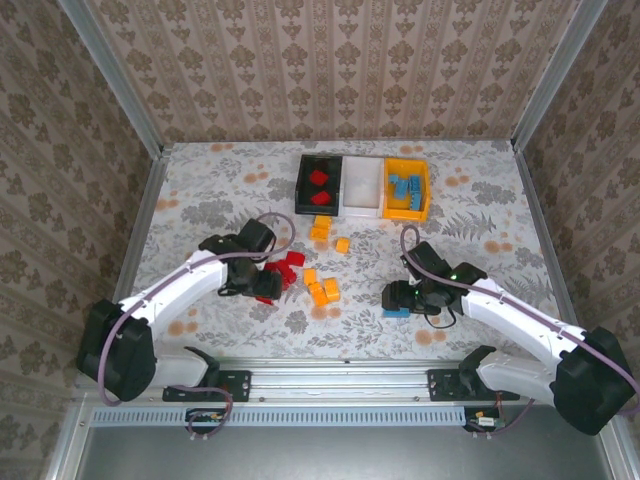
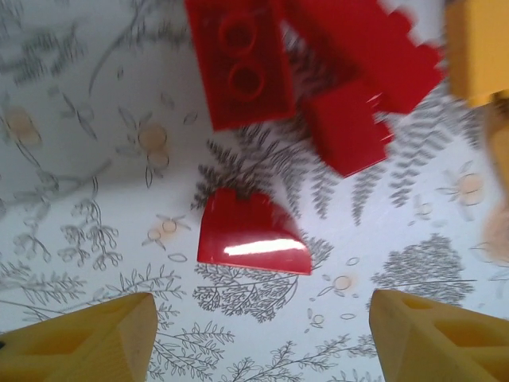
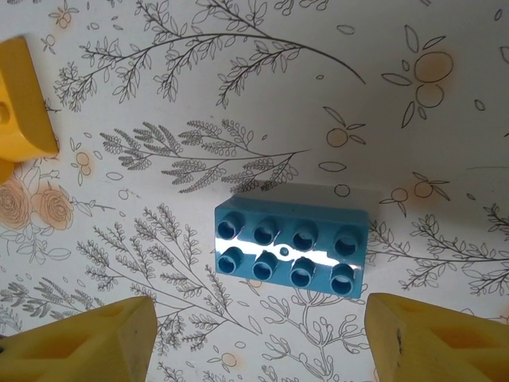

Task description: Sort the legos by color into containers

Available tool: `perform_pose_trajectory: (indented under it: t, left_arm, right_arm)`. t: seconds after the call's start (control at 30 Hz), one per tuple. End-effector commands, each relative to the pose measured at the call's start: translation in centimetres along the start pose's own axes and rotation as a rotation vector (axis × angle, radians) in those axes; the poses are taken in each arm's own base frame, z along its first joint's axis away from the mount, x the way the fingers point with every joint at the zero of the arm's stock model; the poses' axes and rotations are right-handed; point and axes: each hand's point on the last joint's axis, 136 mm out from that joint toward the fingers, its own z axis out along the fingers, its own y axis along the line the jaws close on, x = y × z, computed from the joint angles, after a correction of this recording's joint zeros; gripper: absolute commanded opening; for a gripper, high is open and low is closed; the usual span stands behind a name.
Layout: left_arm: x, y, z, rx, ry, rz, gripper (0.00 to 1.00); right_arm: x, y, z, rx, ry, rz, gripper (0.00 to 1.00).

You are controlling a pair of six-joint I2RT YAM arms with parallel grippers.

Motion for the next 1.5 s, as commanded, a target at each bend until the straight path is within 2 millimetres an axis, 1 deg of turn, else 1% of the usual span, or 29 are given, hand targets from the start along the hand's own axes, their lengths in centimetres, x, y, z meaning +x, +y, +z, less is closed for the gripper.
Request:
perform_pose_trajectory:
  t: [0.0,0.17,0.37,0.5,0.87,1.0,1.13,1.2,1.27,1.4,1.47]
  left_arm:
    - [-0.9,-0.3,0.2,0.017,-0.064,-0.043,0.75]
    - [-0.8,0.0,1.4,0.009,-0.045,-0.034,0.77]
    - [-0.7,0.1,2.8,0.026,-0.019,-0.037,0.77]
    - [-0.6,0.4,3.4,0.025,-0.004,-0.039,0.77]
    - [0.4,0.4,5.4,0.039,0.038,-0.045,0.76]
    - [0.5,0.4,5.8,0.038,0.046,-0.045,0.75]
    - [0.4,0.4,6.1,0.035,0.05,-0.045,0.7]
    - [0.5,0.4,6.3,0.034,0.056,-0.044,0.65]
    - [0.5,0.5,6.3,0.032,0.057,-0.045,0.58]
    - [0.7,0.5,6.3,0.03,0.06,-0.045,0.53]
    - [0.7,0.5,6.3,0.03,0.059,-0.043,0.52]
  right_arm:
    - [-0.6,0.7,-0.9,-0.008,-0.029,-0.008,0.71]
    - [-0.4,0.6,-1.4,-0.003,-0.042,-0.002,0.71]
    - [-0.2,0.4,-1.7,0.003,-0.049,0.003,0.71]
    - [-0.3,0.4,-1.9,0.005,-0.051,0.003,0.71]
    - [-0.4,0.7,-1.3,0.011,-0.04,0.0,0.72]
    - [-0.4,0.7,-1.3,0.012,-0.039,-0.002,0.72]
    - [-0.2,0.6,-1.2,0.016,-0.038,0.0,0.71]
    - [-0.2,0.6,-1.2,0.017,-0.037,0.0,0.72]
    - [-0.2,0.6,-1.1,0.017,-0.037,0.001,0.72]
    - [-0.2,0.6,-1.1,0.016,-0.037,0.003,0.72]
    - [-0.2,0.7,-1.1,0.015,-0.038,0.001,0.72]
